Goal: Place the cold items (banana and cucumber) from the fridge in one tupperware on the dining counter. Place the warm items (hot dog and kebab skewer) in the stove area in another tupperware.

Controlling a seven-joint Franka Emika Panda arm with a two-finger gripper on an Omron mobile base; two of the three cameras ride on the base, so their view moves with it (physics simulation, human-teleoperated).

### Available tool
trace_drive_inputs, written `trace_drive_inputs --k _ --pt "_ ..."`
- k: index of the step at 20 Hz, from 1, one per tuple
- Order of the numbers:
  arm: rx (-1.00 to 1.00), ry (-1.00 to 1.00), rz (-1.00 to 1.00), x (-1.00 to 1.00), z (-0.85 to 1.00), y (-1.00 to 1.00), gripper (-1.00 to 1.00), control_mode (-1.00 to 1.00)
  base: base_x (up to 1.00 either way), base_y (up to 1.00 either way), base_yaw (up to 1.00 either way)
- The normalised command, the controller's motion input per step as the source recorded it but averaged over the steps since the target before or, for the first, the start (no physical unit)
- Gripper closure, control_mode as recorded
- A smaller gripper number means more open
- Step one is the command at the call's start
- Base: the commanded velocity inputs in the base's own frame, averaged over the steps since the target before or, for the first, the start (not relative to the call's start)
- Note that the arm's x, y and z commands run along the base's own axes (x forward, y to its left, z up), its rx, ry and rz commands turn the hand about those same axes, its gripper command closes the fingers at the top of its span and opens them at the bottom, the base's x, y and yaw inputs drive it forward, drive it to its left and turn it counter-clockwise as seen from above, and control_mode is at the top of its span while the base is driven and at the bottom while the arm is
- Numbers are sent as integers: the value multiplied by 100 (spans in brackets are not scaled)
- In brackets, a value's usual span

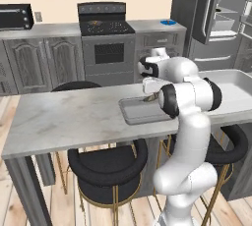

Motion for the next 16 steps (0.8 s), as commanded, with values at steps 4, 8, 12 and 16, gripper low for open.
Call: trace_drive_inputs --k 4,8,12,16 --pt "0 -9 9 49 -51 0 100 -100 0 0 0" --pt "0 1 17 22 -50 0 100 -100 0 0 0" --pt "0 4 15 10 -49 0 100 -100 0 0 0" --pt "0 7 12 13 -36 0 100 -100 0 0 0"
